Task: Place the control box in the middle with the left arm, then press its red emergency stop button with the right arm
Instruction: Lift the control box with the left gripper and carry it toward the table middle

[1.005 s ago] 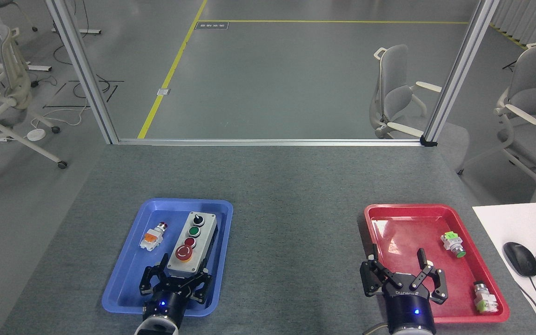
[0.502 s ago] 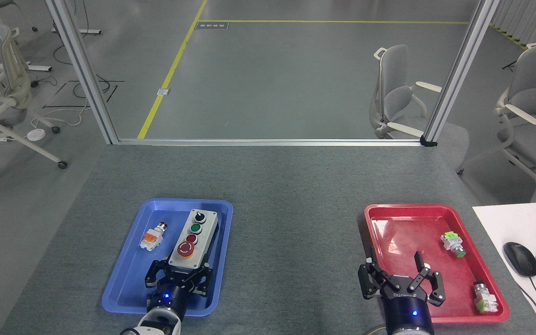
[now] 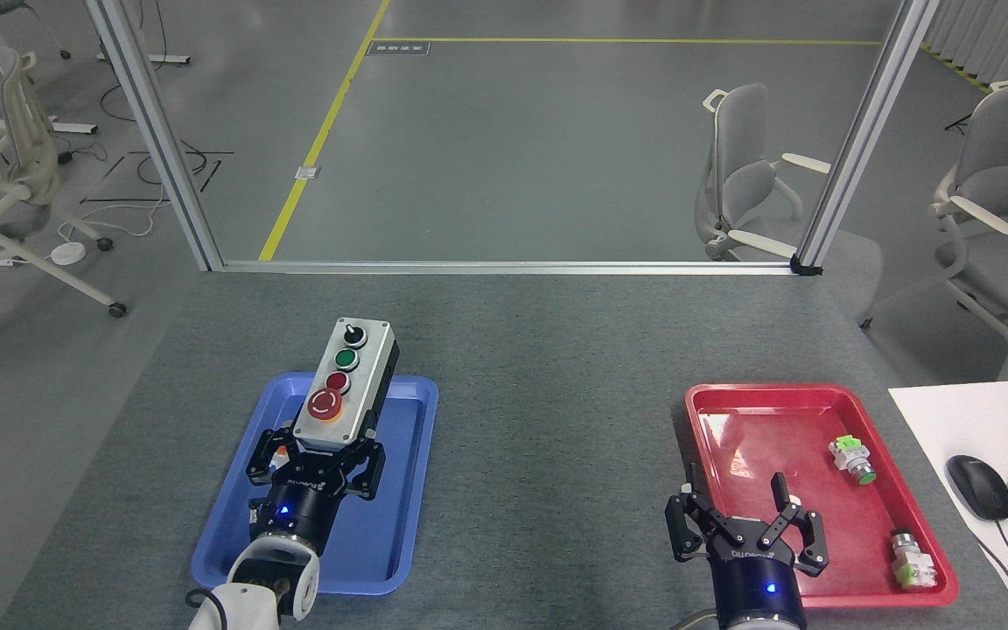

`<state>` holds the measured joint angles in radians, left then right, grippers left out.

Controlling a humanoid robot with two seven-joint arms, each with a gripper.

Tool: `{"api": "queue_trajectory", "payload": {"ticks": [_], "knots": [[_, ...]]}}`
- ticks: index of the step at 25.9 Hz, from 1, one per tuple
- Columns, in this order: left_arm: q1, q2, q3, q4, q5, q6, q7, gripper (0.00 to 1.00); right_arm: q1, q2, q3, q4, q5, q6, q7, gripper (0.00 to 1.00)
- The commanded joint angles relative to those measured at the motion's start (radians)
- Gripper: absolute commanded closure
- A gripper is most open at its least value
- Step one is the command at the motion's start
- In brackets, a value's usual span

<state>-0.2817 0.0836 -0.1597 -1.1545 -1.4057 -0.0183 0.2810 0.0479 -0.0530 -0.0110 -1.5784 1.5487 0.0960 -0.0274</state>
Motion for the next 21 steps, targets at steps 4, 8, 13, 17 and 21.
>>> {"api": "queue_trajectory", "payload": {"ticks": [4,8,13,17,21], "knots": [[0.041,-0.068,-0.162,-0.117,0.01,0.04,-0.036,1.0,0.0,0.001,-0.001,0.0,-0.001,-0.002,0.0,0.02],[0.029,-0.143,-0.293,-0.086,-0.001,0.121,-0.04,1.0,0.001,0.001,0.0,0.003,-0.001,-0.002,0.0,0.02],[-0.056,-0.222,-0.38,0.133,-0.056,0.144,-0.063,1.0,-0.002,0.001,-0.001,0.003,0.001,-0.002,0.0,0.02],[-0.134,-0.223,-0.514,0.294,-0.061,0.213,-0.062,1.0,-0.002,0.002,-0.001,0.003,0.001,-0.002,0.0,0.02],[-0.156,-0.223,-0.581,0.311,-0.055,0.227,-0.08,1.0,-0.002,-0.001,-0.001,0.003,-0.001,-0.002,0.0,0.02]]}}
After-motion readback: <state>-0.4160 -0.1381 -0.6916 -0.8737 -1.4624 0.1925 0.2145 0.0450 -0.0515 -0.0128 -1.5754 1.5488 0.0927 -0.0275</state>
